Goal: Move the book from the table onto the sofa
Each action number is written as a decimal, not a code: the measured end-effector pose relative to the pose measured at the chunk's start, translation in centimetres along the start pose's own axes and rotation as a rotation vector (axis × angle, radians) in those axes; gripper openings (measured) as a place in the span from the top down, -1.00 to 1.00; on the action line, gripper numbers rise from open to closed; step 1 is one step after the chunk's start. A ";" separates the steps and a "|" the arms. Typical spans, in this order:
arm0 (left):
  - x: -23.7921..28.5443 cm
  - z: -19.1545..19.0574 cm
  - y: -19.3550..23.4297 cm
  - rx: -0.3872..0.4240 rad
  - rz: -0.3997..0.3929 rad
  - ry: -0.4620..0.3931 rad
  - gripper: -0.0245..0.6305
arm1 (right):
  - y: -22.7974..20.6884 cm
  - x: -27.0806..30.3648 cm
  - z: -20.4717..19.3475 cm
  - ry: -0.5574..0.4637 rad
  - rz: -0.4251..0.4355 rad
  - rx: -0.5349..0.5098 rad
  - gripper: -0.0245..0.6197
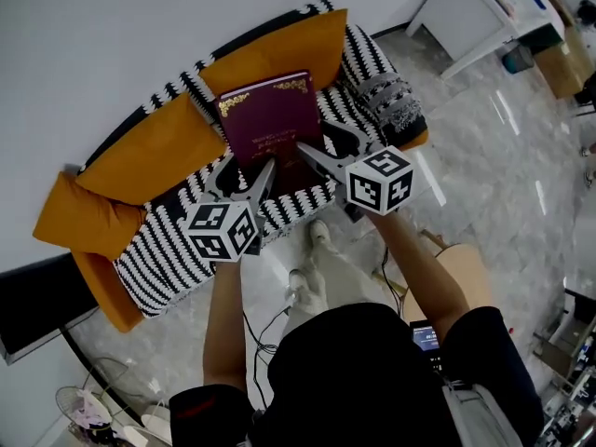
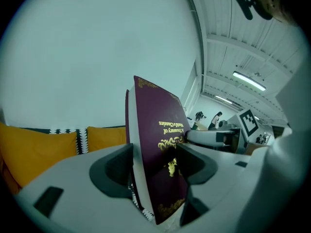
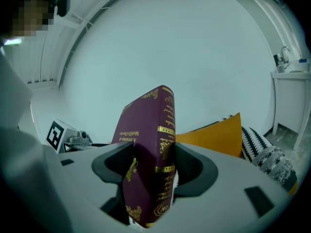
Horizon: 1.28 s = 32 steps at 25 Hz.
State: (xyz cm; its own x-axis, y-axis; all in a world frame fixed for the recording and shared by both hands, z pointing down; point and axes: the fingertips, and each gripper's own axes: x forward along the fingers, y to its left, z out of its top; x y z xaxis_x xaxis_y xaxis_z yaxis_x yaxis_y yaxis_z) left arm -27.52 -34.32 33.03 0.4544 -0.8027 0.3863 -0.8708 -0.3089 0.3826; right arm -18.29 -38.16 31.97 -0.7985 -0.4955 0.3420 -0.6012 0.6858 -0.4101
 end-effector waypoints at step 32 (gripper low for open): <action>11.4 -18.3 9.2 -0.168 0.076 0.169 0.04 | -12.2 9.8 -17.8 0.208 0.048 0.101 0.07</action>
State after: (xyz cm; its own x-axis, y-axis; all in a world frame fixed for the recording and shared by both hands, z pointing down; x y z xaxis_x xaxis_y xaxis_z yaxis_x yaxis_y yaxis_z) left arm -26.92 -36.99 56.29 0.4260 -0.7191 0.5491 -0.8666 -0.1501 0.4758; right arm -18.26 -41.92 55.36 -0.8087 -0.3358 0.4829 -0.5713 0.6438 -0.5091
